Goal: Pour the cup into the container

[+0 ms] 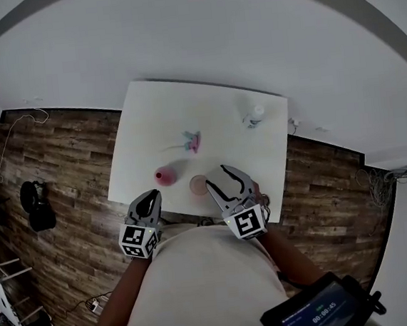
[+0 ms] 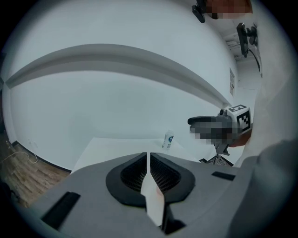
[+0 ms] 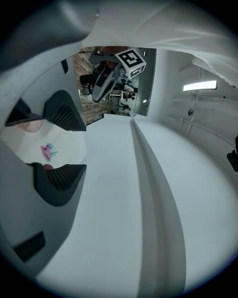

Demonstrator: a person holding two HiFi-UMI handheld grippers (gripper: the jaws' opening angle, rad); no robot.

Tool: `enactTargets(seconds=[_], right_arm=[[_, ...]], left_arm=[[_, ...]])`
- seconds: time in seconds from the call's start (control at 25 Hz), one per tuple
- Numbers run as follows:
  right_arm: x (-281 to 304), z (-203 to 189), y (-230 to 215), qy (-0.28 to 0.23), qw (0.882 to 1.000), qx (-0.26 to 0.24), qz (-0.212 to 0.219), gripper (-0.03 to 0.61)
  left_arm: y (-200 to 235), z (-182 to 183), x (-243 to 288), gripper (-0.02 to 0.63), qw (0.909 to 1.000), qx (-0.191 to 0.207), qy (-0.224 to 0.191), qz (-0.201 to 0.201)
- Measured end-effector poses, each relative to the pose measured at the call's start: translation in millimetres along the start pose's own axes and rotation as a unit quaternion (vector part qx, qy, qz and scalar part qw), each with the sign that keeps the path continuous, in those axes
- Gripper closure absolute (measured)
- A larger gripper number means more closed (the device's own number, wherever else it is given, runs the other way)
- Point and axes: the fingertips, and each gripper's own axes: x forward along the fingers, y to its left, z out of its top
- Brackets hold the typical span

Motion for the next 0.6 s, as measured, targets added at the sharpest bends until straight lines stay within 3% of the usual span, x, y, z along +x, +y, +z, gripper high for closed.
enactTargets(seconds=[0.32,0.6], right_arm=[[3.7,1.1,14.7,0.017,1.000,0.000,-0.018,0.350],[17.8,21.6,40.7,0.022,0.998,0.009,-0.050,0.350]], left_arm=[[3.9,-3.6,-1.7,0.601,0.9989,0.027,0.011,-0.036],[38.7,1.2,-27.2,0.601,0.9978,0.033,0.006,-0.056]])
